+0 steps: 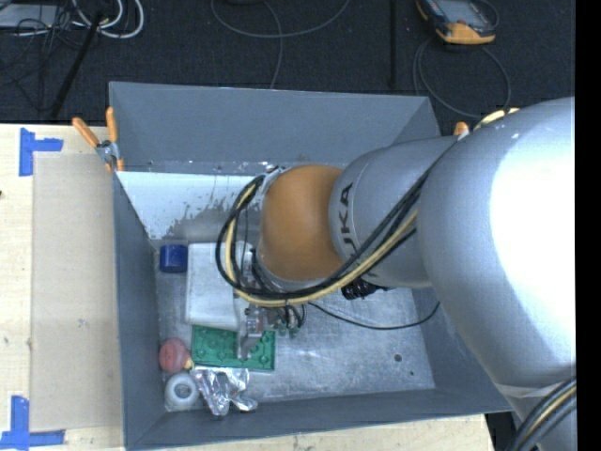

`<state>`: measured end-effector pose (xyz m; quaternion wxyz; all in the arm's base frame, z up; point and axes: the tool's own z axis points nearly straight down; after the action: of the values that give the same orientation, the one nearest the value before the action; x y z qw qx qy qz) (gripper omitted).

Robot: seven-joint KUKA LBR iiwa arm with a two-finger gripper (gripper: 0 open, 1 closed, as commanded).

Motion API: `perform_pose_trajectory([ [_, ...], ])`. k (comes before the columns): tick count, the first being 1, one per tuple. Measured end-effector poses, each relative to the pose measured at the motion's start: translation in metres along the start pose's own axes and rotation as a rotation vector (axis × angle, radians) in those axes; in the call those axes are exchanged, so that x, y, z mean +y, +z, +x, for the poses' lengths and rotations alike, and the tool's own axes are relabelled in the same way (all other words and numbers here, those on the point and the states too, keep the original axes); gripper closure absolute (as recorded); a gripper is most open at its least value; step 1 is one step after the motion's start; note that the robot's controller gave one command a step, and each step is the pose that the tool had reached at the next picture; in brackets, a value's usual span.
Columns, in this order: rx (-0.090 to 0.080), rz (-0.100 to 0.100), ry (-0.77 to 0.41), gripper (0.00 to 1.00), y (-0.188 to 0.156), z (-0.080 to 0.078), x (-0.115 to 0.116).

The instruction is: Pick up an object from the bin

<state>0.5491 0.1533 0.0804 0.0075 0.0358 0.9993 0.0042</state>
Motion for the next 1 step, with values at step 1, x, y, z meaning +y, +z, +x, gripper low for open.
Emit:
perform_pose_trajectory([
  [1, 0.009, 0.006, -0.002, 1.00, -0.0816, -0.0028, 0.0014],
])
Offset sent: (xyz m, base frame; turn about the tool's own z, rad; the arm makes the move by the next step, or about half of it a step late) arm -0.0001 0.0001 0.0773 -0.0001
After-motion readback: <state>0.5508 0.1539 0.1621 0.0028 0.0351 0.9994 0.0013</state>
